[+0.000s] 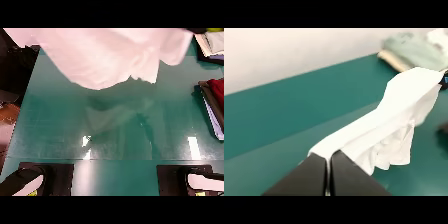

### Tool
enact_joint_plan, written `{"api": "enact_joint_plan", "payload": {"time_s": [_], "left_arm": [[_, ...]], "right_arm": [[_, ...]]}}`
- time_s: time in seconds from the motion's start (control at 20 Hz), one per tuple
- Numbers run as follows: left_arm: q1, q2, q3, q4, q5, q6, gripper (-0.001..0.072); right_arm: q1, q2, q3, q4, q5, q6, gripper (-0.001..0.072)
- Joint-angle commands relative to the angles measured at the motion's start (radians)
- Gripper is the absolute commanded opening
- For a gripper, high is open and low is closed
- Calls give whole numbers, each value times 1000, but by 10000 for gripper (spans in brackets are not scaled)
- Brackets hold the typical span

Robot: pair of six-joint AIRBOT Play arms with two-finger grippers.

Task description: Fold the shirts.

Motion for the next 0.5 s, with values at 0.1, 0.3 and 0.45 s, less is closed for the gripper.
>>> {"api": "enact_joint_plan", "payload": {"time_s": [0.1,0.3,0.45], "left_arm": [[0,41,45,-207,28,1,21],[0,87,48,-303,10,1,21],[0,87,-1,-238,-111,0,20]], "right_arm": [[-108,273,-36,-16,-5,6,20],[-178,394,-44,-15,42,8,20],[-183,402,-50,-15,208,63,20]]}}
